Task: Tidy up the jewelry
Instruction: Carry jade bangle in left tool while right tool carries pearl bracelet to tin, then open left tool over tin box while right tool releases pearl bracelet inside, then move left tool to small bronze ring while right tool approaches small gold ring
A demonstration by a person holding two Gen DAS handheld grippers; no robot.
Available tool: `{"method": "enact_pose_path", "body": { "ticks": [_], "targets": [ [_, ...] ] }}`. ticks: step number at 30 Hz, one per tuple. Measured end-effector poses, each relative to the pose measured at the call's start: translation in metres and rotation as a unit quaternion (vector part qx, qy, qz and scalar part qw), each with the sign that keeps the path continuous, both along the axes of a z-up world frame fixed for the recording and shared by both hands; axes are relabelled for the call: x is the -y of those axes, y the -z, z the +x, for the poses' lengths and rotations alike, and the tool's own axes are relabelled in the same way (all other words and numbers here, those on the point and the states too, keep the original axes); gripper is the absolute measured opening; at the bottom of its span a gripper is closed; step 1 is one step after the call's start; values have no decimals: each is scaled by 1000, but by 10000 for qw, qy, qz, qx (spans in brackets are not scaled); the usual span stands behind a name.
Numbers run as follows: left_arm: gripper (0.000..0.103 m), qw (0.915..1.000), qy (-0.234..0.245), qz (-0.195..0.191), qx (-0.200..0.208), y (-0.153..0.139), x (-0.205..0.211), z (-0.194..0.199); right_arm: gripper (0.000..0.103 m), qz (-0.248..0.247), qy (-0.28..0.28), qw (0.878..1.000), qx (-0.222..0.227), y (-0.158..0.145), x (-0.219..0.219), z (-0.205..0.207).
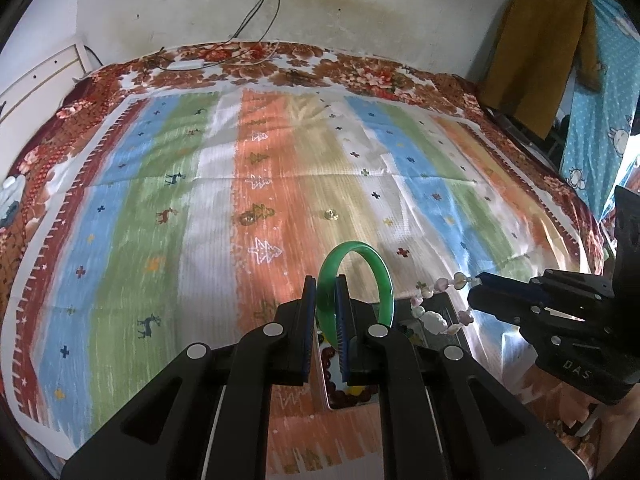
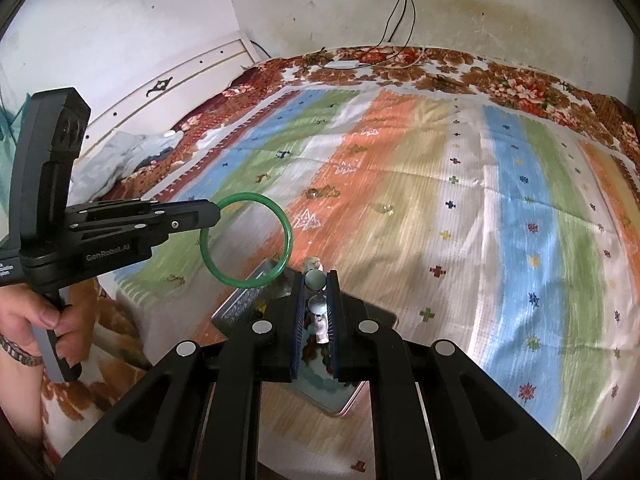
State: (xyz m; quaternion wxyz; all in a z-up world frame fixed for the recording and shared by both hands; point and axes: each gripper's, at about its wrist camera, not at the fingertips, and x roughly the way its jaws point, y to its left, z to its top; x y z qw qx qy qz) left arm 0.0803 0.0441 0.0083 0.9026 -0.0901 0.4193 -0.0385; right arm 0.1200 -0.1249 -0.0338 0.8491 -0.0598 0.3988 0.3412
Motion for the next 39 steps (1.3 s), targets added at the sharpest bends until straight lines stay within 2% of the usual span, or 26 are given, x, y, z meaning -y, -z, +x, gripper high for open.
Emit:
{"method": "enact_pose_path", "body": {
  "ticks": [11, 15, 17, 18, 19, 22, 24, 25, 26, 34, 39],
  "targets": [
    [9, 9996, 240, 90, -81, 5, 16, -9, 11, -49, -49, 9999, -142, 8, 3, -10],
    [11, 9988, 382, 73, -296, 12, 22, -5, 13, -86, -17, 9996, -279, 13, 2, -8],
    [16, 9990, 358, 50, -261, 10, 21, -6, 21, -72, 95, 9996, -240, 11, 5, -6],
    [17, 9991, 343, -1, -246, 10, 20, -7, 32, -51, 136, 9996, -224, 10, 6, -5],
    [18, 9993, 284, -72, -229, 9, 16, -7, 36, -6, 204, 9996, -201, 8, 9, -4],
    [24, 9996, 110, -139, -235, 9, 8, -5, 38, 33, 261, 9994, -232, 8, 12, -1],
    [33, 9996, 7, -169, -244, 9, 2, -4, 41, 0, 320, 9992, -253, 10, 12, 2],
    [41, 9995, -46, -188, -251, 9, 0, -3, 42, -20, 341, 9991, -258, 10, 13, 4],
    [44, 9994, -115, -183, -258, 9, -3, -1, 43, -35, 368, 9990, -260, 11, 13, 7],
    [47, 9978, -407, 258, -448, 14, -19, 27, 46, -319, 471, 9981, -241, 17, 7, 27],
    [51, 9967, -484, 177, -623, 20, -30, 44, 47, -509, 475, 9974, -190, 20, -1, 43]
  ]
}}
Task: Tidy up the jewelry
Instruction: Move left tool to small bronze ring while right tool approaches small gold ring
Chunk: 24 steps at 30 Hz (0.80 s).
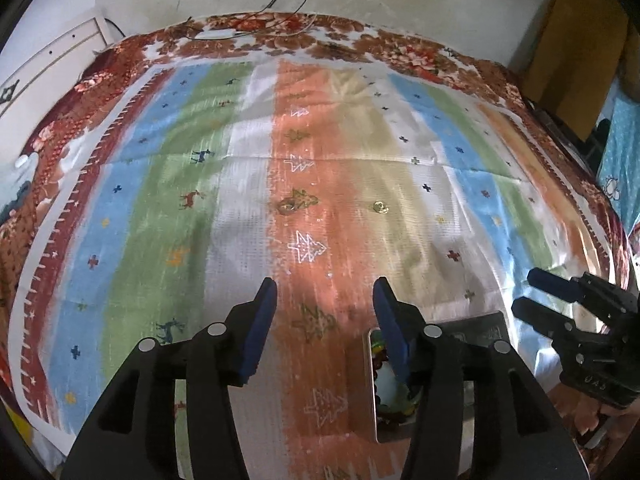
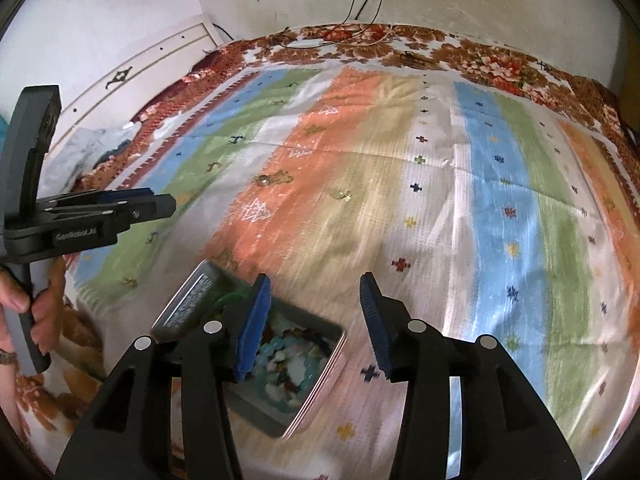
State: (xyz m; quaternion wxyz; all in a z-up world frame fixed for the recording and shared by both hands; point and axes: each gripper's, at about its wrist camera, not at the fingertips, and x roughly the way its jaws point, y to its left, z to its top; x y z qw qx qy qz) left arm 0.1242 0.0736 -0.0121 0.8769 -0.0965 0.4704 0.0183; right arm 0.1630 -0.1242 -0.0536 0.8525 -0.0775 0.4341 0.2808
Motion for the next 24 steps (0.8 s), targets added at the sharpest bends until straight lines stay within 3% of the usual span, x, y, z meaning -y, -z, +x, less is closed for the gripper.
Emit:
{"method": "enact_pose_path", "body": {
  "ticks": [4, 24],
  "targets": [
    [52, 9999, 6, 116, -121, 5, -2, 15, 48, -2, 22, 9999, -126, 3, -4, 12],
    [52, 9971, -274, -434, -556, 31, -31, 71, 51, 231, 192, 9973, -676, 14, -16, 70]
  ]
}}
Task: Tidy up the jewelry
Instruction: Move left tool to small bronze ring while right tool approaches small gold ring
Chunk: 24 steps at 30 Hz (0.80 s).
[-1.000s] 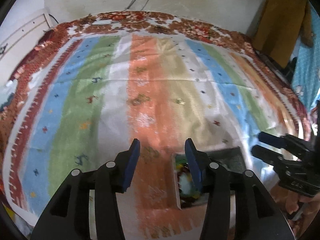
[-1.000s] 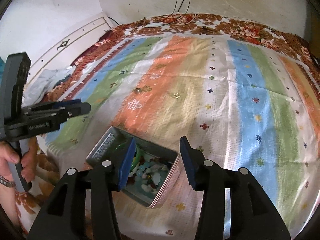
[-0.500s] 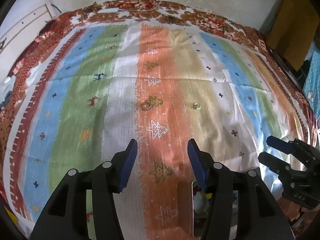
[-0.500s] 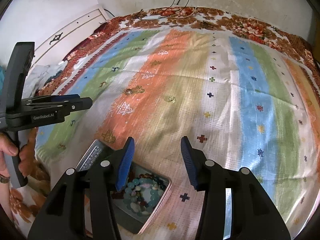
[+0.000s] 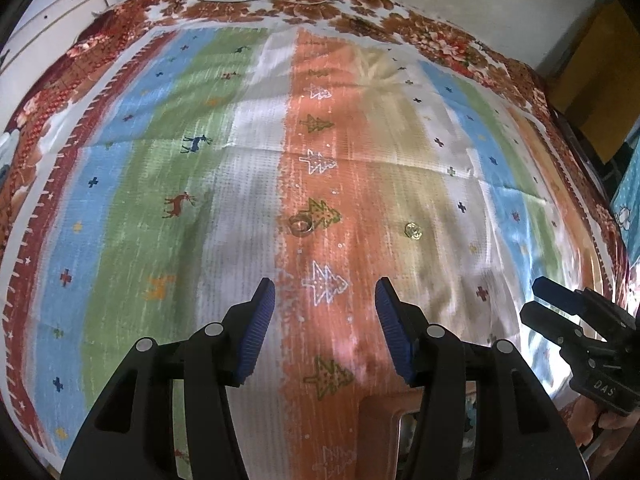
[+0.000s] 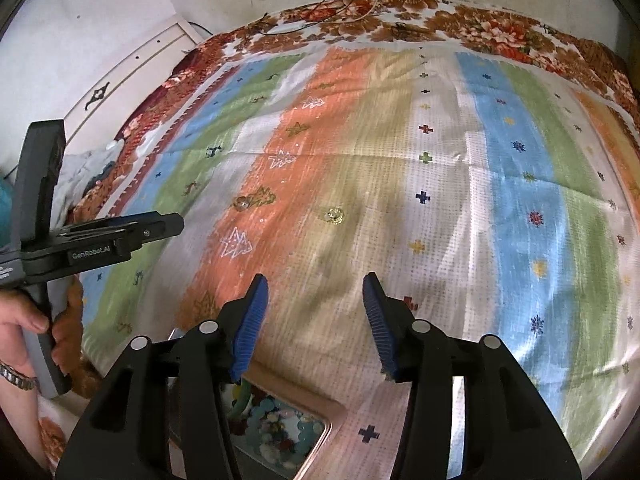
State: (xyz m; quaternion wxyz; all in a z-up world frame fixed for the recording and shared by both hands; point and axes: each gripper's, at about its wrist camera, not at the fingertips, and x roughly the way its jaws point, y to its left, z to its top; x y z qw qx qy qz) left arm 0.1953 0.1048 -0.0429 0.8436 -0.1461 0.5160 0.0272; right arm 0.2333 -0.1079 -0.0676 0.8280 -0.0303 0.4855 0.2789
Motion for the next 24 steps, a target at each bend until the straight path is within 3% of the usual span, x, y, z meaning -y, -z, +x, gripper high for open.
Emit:
{"method": "enact_pose_path", "body": {
  "ticks": [24],
  "targets": [
    [52, 9993, 53, 112, -355, 29, -9, 53, 51, -367, -111, 9991, -188, 28, -27, 52]
  ]
}}
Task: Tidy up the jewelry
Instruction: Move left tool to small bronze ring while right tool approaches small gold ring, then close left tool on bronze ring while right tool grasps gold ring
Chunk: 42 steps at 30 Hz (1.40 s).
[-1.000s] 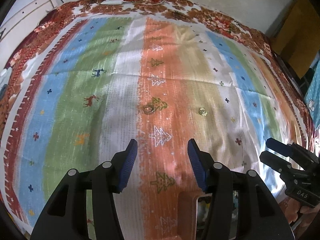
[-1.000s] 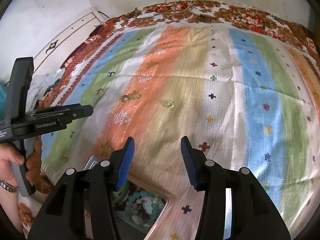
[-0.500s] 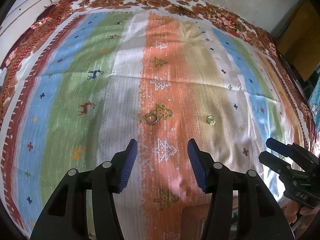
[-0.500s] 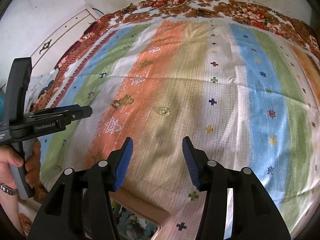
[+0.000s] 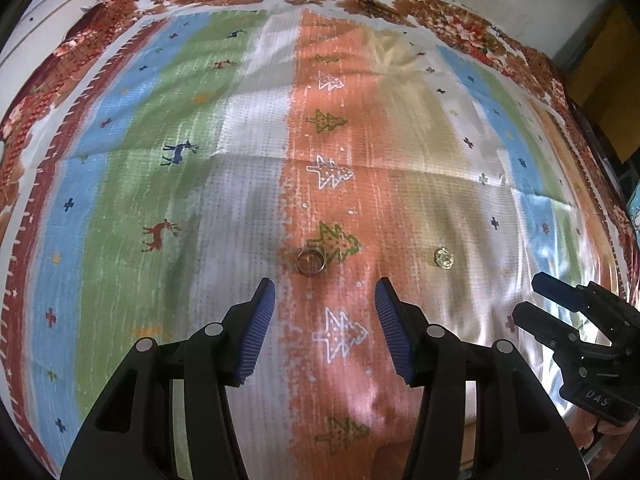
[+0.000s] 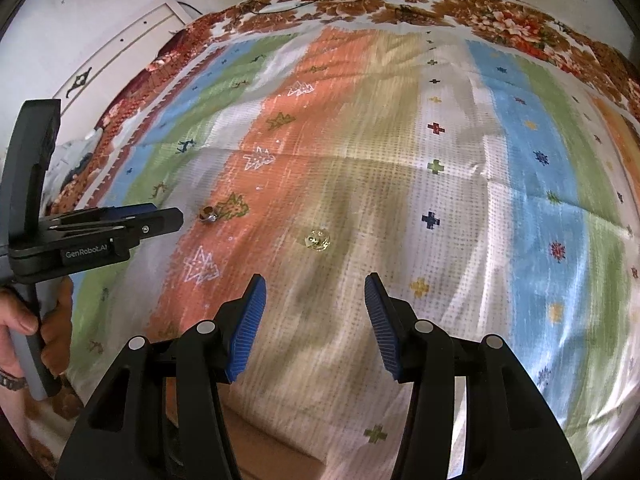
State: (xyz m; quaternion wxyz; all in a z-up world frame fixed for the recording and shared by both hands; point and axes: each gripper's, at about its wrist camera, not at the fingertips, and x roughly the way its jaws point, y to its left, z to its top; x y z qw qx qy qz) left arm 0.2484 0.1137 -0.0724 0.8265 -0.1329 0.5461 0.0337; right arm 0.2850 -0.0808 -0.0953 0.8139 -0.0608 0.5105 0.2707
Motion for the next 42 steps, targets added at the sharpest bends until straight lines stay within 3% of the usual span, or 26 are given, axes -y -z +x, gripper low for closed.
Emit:
{"method": "enact_pose_path", "body": {
  "ticks": [21, 34, 42],
  "targets": [
    [47, 9989, 129, 205, -406, 35, -4, 31, 51, -269, -188, 9994, -82, 22, -18, 29],
    [36, 9980, 220, 261, -525, 47, -1, 40, 51, -487, -406, 9979, -163, 36, -35, 41],
    [23, 9973, 253, 419, -551, 49, -1, 40, 51, -606, -502, 9967, -211, 42, -43, 47]
  ]
}}
